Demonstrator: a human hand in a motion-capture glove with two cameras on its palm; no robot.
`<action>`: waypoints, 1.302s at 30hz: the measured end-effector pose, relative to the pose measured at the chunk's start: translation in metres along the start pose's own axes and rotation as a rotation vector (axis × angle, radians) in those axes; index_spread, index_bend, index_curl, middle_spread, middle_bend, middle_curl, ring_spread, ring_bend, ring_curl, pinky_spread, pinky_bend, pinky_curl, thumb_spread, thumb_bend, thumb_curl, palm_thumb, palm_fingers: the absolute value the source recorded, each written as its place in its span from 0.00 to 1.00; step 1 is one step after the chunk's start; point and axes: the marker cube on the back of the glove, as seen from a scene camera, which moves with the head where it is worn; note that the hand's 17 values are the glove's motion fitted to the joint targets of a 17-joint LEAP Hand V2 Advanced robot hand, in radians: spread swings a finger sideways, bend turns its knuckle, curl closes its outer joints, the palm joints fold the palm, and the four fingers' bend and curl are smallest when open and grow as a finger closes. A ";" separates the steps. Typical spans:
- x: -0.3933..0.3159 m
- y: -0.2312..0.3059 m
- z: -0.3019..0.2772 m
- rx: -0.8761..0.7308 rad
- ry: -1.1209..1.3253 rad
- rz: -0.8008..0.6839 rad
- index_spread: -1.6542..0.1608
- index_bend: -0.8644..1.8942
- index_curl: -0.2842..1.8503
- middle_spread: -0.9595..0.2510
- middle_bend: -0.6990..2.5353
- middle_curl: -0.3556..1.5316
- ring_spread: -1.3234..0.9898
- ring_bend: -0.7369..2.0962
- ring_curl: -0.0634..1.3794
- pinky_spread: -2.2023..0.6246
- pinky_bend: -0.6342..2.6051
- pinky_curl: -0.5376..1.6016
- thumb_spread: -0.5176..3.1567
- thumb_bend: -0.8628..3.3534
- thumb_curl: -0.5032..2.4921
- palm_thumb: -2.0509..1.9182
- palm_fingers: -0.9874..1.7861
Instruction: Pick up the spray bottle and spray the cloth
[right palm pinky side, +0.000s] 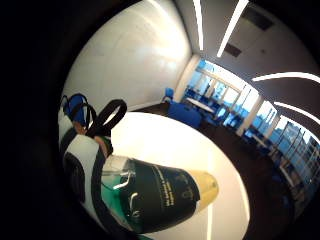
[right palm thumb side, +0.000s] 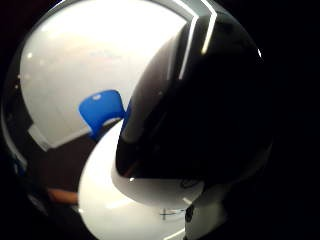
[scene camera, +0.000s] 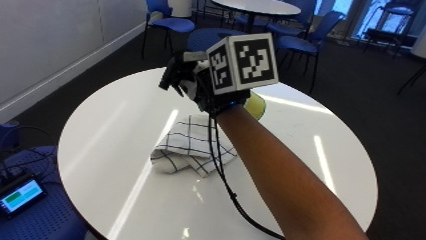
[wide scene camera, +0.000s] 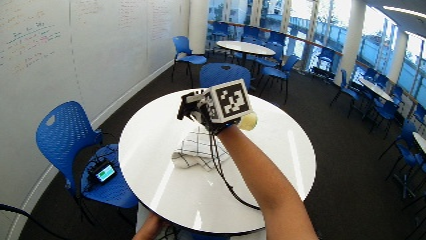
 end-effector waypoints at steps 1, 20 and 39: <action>0.001 -0.003 -0.002 0.006 -0.053 0.053 0.76 0.48 0.39 0.61 0.44 0.45 0.48 0.49 0.34 0.69 0.31 0.43 0.43 0.20 0.31 0.68 0.87; -0.019 -0.026 0.007 0.052 -0.838 0.654 0.76 0.48 0.39 0.62 0.44 0.46 0.48 0.49 0.34 0.69 0.31 0.43 0.43 0.20 0.31 0.68 0.87; -0.022 -0.028 0.055 -0.072 -0.755 0.812 0.76 0.48 0.39 0.62 0.44 0.46 0.48 0.49 0.34 0.69 0.31 0.43 0.43 0.20 0.31 0.68 0.87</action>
